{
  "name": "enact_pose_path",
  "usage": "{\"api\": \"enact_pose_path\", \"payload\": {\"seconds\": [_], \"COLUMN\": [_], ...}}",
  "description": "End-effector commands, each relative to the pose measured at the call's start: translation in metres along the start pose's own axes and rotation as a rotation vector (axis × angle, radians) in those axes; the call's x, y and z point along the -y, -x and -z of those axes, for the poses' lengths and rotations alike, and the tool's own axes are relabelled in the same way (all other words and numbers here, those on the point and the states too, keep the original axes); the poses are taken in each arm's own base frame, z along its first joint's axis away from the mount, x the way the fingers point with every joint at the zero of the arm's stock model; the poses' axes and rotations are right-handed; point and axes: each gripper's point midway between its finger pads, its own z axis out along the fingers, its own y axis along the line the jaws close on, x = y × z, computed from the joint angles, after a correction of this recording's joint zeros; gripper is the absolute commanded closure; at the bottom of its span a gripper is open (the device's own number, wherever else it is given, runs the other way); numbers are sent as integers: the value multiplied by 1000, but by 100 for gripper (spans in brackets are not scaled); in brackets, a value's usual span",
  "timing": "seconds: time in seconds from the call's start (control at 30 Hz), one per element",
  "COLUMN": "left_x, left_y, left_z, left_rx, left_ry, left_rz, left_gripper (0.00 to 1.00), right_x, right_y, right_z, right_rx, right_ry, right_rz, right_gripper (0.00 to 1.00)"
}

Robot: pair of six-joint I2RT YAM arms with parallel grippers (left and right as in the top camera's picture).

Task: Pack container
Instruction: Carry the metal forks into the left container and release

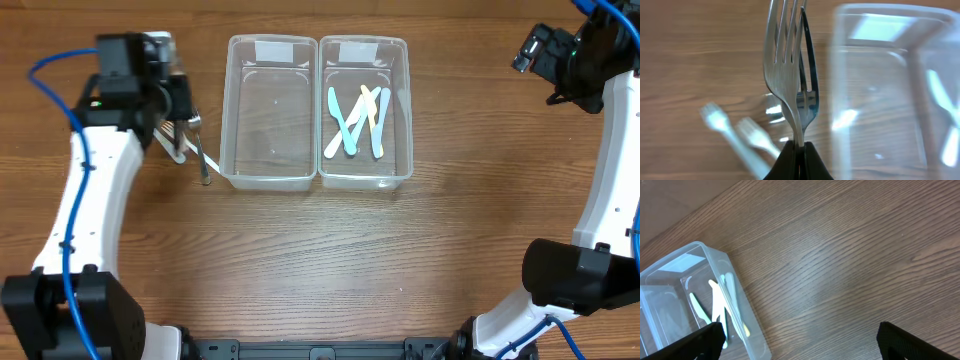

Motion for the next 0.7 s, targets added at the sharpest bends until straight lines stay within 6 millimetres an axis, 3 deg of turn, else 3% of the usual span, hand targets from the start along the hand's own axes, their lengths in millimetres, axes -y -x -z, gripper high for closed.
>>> {"api": "enact_pose_path", "payload": {"seconds": [0.0, 0.13, 0.27, 0.53, 0.67], "left_x": [71, 107, 115, 122, 124], "left_y": [9, 6, -5, -27, -23], "left_z": [2, 1, -19, -92, -99], "left_rx": [51, 72, 42, -13, 8], "left_ry": [-116, -98, -45, -52, -55], "left_rz": [-126, -165, -149, -146, -144], "left_gripper": [96, 96, 96, 96, 89], "right_x": [2, 2, 2, 3, 4], "right_y": [2, 1, 0, -2, -4], "right_z": [0, 0, 0, 0, 0], "right_rx": [6, 2, 0, -9, -18], "right_ry": [-9, -10, -11, -13, -16], "right_rz": [-9, -9, -9, -9, -10], "right_gripper": [0, 0, 0, 0, 0]}}
